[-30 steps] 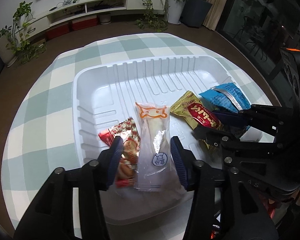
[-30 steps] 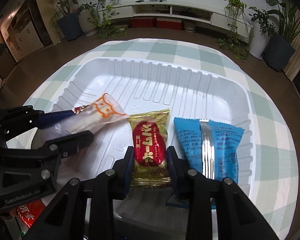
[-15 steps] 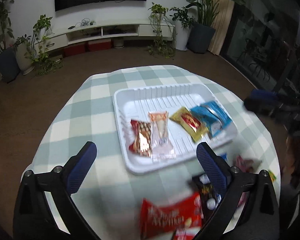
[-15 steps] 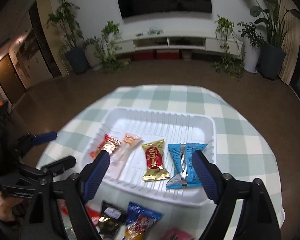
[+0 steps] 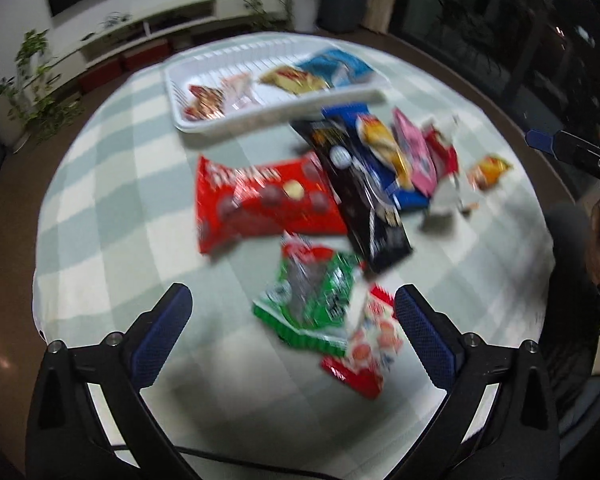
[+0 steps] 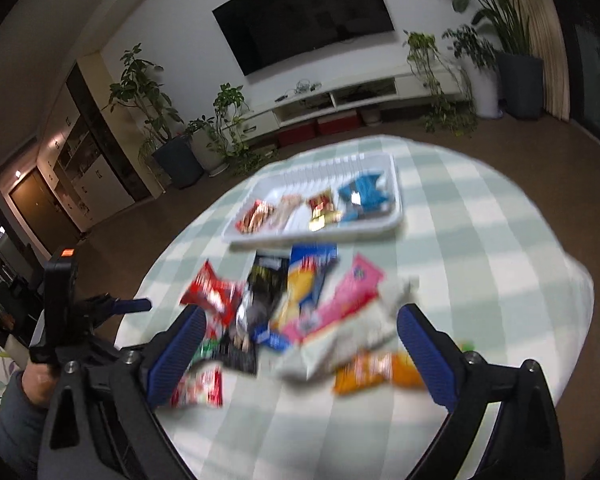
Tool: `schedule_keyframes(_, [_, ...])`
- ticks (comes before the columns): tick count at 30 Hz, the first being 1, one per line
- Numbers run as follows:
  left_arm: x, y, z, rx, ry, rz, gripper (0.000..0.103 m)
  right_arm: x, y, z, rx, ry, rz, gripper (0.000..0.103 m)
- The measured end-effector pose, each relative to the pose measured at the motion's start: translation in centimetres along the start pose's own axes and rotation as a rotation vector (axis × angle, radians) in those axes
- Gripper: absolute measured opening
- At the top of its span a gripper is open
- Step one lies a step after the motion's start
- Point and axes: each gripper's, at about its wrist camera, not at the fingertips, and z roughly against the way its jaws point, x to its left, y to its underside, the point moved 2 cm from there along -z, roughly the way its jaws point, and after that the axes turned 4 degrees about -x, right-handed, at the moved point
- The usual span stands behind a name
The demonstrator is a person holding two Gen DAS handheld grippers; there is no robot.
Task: Organize snacks
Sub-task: 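Grasp the green-wrapped snack with the left tool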
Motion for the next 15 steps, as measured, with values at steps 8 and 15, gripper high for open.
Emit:
schedule_keyframes(8, [-1.9, -0.8, -2.1, 0.098, 0.014, -0.099, 0.099, -0.7, 2.2, 0.4, 0.028, -0.001, -0.026, 0.095])
schedule_keyframes(15, [0.0, -1.4, -5.1, 0.189, 0.003, -0.102, 0.072, -0.6, 2.9, 0.5, 0.029, -0.009, -0.014, 0.091])
